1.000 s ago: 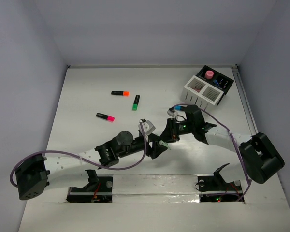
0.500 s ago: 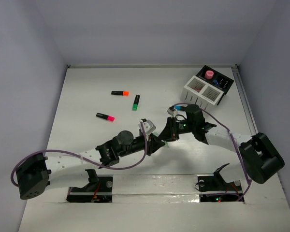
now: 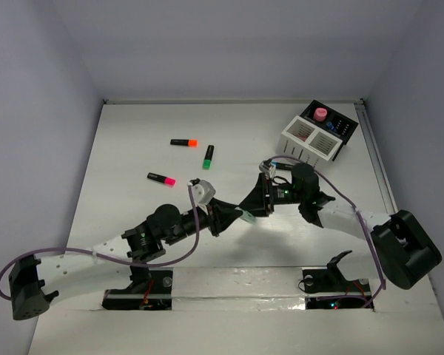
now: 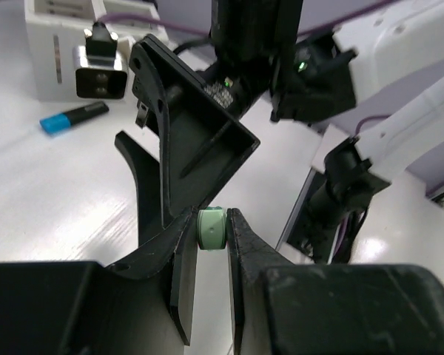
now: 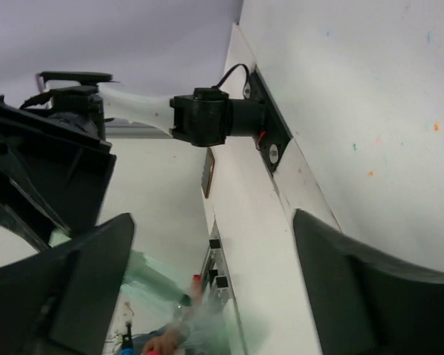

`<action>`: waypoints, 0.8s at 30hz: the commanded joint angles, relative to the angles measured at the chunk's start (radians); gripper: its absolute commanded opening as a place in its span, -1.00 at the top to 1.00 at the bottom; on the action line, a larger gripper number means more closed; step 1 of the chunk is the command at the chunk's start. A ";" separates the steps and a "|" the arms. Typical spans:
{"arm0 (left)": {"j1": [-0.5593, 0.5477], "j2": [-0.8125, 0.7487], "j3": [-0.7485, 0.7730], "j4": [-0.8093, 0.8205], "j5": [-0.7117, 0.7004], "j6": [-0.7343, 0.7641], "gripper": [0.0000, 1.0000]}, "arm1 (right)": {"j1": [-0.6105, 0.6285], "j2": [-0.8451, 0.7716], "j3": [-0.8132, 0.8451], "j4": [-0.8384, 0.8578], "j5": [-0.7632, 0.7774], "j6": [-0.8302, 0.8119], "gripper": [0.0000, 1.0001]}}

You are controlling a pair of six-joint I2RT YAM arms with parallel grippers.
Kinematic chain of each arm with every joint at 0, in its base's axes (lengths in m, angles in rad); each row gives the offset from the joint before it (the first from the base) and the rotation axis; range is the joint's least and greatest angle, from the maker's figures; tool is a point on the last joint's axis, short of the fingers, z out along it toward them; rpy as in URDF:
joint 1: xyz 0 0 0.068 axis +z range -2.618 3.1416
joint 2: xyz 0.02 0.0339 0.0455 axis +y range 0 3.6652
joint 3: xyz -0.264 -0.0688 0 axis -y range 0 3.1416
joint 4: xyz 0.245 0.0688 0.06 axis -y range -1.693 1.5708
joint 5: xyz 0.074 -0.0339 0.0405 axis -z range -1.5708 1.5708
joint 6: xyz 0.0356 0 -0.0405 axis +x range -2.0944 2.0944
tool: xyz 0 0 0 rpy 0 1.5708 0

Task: Sort the stationery into containers
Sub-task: Close the pen cap on the pen.

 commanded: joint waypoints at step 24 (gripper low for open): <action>0.012 -0.141 0.015 0.067 -0.073 -0.173 1.00 | -0.034 0.087 -0.078 0.727 0.055 0.200 -1.00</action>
